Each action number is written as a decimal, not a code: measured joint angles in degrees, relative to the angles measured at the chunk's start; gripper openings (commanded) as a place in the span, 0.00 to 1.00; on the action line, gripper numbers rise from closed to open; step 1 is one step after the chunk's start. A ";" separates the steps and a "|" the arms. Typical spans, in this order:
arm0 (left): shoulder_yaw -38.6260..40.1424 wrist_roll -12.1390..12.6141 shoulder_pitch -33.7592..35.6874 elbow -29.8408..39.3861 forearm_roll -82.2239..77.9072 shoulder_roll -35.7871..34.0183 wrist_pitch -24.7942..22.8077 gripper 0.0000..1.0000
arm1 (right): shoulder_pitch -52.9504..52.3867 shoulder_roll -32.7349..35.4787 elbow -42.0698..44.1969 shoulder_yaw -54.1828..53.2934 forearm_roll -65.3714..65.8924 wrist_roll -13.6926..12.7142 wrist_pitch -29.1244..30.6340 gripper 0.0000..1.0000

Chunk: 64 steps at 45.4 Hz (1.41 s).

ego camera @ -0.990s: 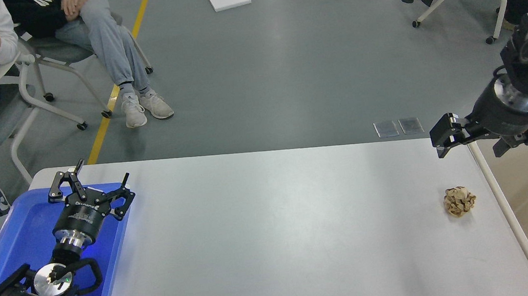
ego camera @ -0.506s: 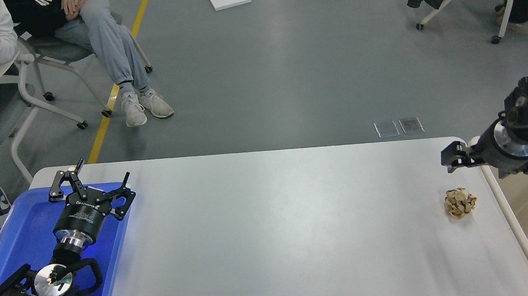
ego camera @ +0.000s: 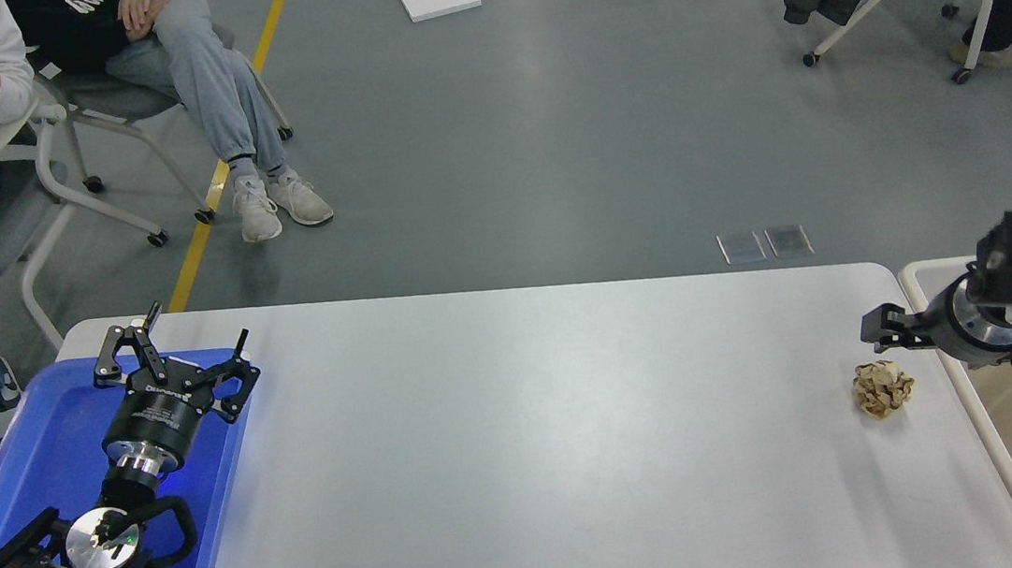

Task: Tidy desktop
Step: 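Lower the open right gripper down onto the crumpled paper ball, then close the right gripper around the crumpled paper ball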

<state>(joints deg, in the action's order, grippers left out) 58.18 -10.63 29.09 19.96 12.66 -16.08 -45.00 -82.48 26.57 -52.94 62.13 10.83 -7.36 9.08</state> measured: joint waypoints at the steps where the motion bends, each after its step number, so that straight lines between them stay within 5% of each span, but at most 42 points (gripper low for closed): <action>1: 0.00 0.00 0.00 0.00 0.00 0.00 0.00 1.00 | 0.58 -0.12 0.43 -0.22 0.00 0.01 -0.44 1.00; 20: 0.00 -0.05 0.00 0.00 0.00 0.00 0.00 1.00 | 11.36 -2.33 9.61 -5.67 0.04 -0.01 -6.39 1.00; 64: 0.00 -0.10 0.00 -0.01 0.00 0.00 0.00 1.00 | 19.43 -7.37 19.36 -14.64 0.05 0.15 -7.74 0.99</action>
<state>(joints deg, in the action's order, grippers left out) 58.18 -10.72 29.09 19.95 12.66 -16.08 -45.00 -63.05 19.21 -33.58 47.49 10.88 -7.21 1.34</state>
